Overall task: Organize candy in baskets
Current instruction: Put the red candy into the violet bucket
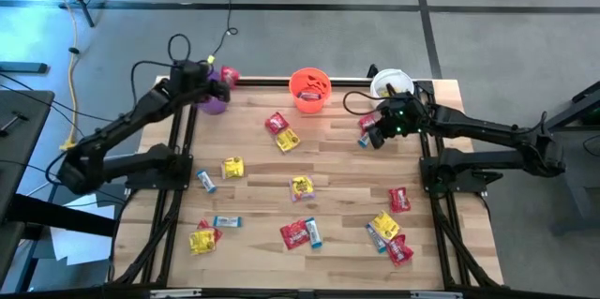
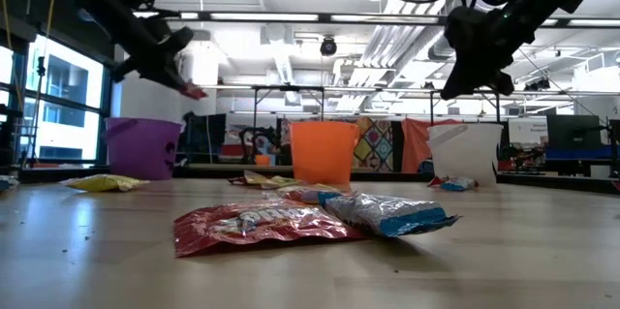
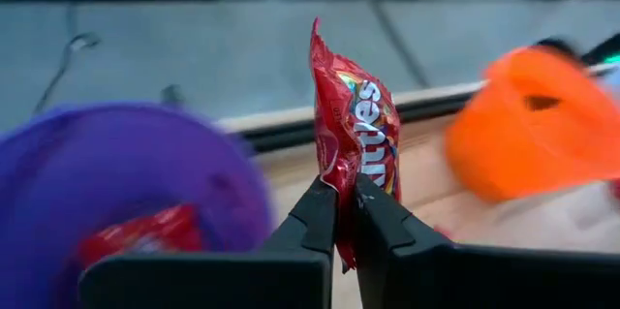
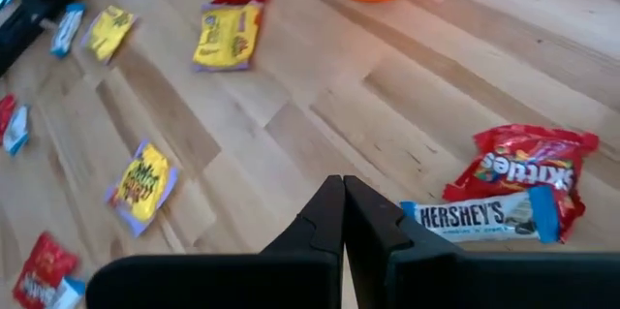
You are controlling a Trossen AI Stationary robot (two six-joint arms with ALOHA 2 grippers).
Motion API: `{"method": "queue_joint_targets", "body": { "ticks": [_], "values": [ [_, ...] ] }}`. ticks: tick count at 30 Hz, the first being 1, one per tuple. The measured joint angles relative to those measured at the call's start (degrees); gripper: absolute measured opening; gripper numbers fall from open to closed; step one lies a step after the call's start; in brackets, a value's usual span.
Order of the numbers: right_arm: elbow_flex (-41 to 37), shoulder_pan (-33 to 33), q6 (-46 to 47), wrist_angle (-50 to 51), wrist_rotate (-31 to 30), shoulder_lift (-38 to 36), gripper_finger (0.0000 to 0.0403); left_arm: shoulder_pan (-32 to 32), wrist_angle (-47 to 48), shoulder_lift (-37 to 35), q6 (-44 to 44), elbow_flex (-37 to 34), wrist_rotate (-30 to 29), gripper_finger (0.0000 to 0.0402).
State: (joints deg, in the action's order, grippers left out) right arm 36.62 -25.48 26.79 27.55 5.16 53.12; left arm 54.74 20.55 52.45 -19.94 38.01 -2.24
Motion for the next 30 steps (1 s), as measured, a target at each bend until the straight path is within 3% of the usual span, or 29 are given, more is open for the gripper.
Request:
{"method": "queue_joint_targets", "body": {
  "ticks": [5,16,23,30],
  "values": [
    [0.00,-0.04,1.70,-0.01,-1.12,0.07,0.0000,3.32,12.30,0.25,6.12,5.20,-0.33,0.0001],
    [0.00,-0.04,2.85,-0.04,-1.52,0.07,0.0000,2.24,31.56,7.30,5.44,17.85,-1.95,0.0001],
    [0.00,-0.04,2.77,-0.03,-1.48,0.07,0.0000,-1.28,42.04,14.62,2.05,24.80,-10.53,0.0001],
    [0.00,0.01,2.54,-0.04,-0.74,0.07,0.0000,-3.71,43.32,21.26,-5.96,25.58,-20.88,0.0005]
  ]
}}
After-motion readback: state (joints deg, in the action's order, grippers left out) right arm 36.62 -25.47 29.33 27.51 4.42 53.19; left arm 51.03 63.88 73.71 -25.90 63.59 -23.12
